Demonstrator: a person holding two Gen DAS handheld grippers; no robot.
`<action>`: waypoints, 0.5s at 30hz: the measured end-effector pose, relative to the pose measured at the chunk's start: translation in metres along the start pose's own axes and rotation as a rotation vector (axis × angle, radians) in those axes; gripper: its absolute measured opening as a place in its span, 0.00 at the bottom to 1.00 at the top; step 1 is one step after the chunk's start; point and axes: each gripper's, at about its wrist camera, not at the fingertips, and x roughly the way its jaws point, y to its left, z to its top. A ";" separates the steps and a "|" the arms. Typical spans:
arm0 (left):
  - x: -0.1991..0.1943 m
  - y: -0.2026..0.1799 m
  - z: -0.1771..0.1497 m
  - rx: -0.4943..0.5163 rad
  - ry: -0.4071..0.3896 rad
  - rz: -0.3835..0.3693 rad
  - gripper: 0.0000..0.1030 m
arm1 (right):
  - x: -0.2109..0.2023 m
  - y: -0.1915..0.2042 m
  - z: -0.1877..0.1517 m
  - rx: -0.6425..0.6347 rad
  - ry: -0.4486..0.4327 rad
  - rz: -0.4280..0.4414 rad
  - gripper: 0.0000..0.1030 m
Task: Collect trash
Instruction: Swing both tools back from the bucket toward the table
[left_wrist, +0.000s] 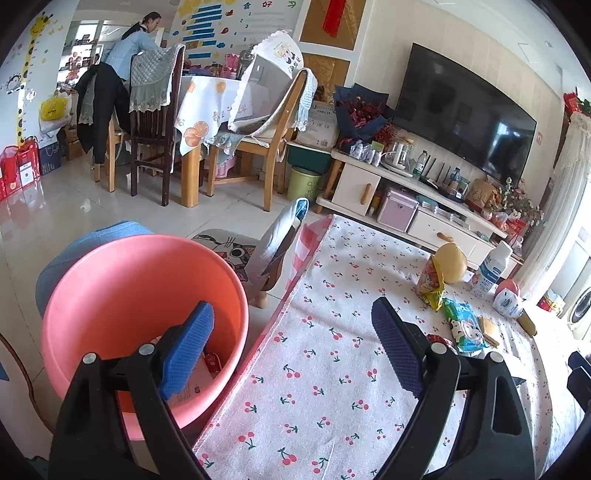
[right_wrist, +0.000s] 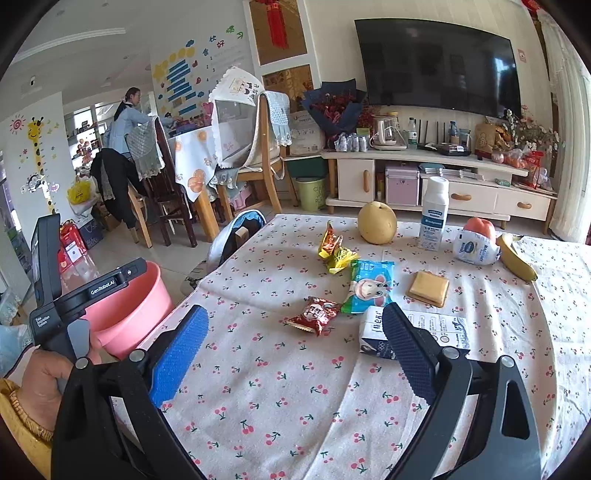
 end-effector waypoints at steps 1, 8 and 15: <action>0.000 -0.004 -0.001 0.011 0.000 -0.004 0.85 | -0.001 -0.004 0.001 0.008 -0.003 -0.003 0.91; 0.003 -0.028 -0.008 0.073 0.010 -0.021 0.86 | -0.007 -0.037 0.003 0.071 -0.020 -0.031 0.91; 0.006 -0.049 -0.014 0.121 0.026 -0.079 0.85 | -0.010 -0.079 0.004 0.149 -0.014 -0.079 0.91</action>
